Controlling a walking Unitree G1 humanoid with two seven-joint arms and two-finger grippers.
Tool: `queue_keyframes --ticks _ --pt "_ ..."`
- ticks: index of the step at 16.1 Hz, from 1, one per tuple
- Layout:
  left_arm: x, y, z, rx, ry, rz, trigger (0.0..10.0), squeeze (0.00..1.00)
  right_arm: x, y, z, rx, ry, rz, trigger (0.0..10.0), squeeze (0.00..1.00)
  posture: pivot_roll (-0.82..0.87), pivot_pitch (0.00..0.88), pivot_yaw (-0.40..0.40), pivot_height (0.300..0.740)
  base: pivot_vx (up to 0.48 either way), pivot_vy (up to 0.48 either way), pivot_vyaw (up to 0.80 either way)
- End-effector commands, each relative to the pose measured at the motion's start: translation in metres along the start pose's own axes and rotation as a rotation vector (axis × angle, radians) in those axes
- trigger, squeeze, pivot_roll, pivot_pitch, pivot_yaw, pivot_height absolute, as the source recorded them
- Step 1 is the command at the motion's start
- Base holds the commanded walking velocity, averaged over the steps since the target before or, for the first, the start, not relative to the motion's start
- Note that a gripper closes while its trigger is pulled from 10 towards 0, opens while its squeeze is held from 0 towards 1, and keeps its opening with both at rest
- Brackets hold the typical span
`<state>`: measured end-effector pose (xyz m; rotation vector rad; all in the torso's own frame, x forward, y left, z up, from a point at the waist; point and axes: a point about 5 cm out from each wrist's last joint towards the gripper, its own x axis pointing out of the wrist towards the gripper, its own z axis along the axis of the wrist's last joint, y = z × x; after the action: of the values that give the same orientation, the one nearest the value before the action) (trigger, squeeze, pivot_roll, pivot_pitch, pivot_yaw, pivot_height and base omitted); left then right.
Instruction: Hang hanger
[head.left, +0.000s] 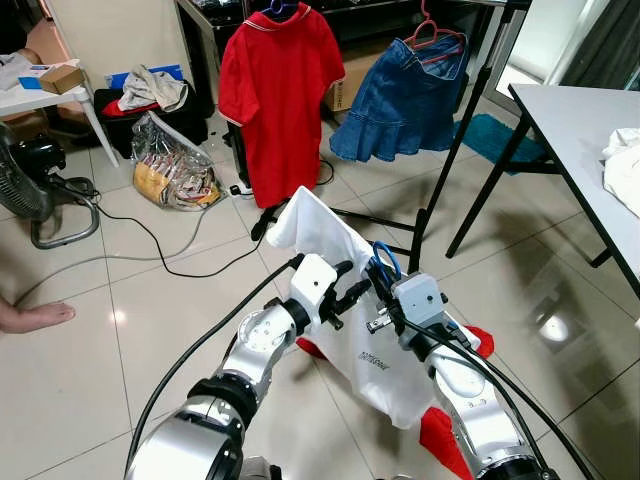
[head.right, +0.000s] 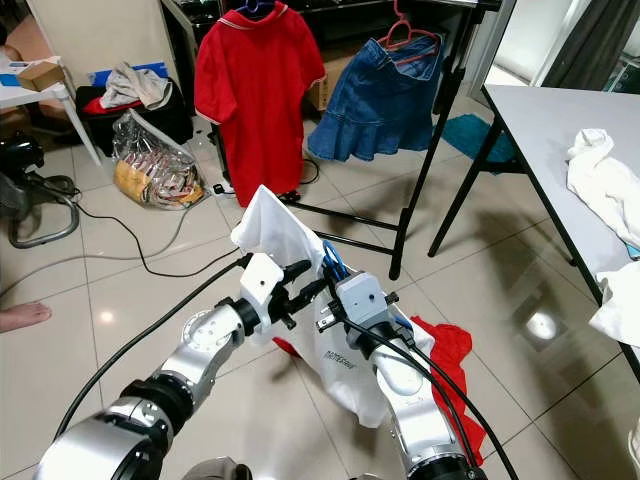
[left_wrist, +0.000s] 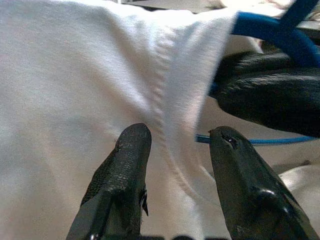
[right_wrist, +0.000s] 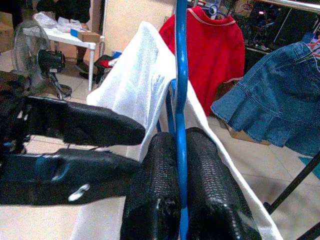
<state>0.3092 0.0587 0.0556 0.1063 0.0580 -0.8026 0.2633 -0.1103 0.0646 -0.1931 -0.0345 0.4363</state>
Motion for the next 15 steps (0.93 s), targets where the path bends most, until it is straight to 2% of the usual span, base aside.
queue_keyframes --ticks 1,7,8,10,12,13,15 --pt "0.003 0.004 0.002 0.011 0.019 0.023 10.0 0.00 0.003 -0.004 0.009 -0.007 -0.046 -0.013 10.0 0.00 0.05 0.021 0.026 0.740 0.000 0.000 0.00" --pt "0.006 0.004 0.004 0.022 0.030 0.038 10.0 0.00 0.003 -0.004 0.012 -0.009 -0.058 -0.015 10.0 0.00 0.04 0.020 0.024 0.740 0.000 0.000 0.00" --pt "0.006 0.005 0.004 0.027 0.032 0.044 5.0 0.00 0.003 -0.004 0.012 -0.009 -0.059 -0.015 10.0 0.00 0.04 0.024 0.024 0.740 0.000 0.000 0.00" --pt "0.006 0.007 0.004 0.047 0.048 0.075 3.6 0.00 0.003 -0.003 0.013 -0.006 -0.061 -0.018 10.0 0.00 0.04 0.024 0.026 0.740 0.000 0.000 0.00" --pt "0.006 0.011 0.004 0.065 0.064 0.109 0.5 0.00 0.003 -0.003 0.013 -0.003 -0.063 -0.020 10.0 0.00 0.04 0.024 0.028 0.740 0.000 0.000 0.00" --pt "0.006 0.013 0.004 0.066 0.068 0.123 0.0 0.00 0.003 -0.003 0.013 -0.002 -0.064 -0.022 10.0 0.00 0.04 0.023 0.030 0.740 0.000 0.000 0.00" --pt "0.006 0.015 0.005 0.072 0.068 0.131 0.0 0.00 0.003 -0.003 0.014 0.002 -0.068 -0.025 10.0 0.00 0.04 0.023 0.032 0.740 0.000 0.000 0.00"
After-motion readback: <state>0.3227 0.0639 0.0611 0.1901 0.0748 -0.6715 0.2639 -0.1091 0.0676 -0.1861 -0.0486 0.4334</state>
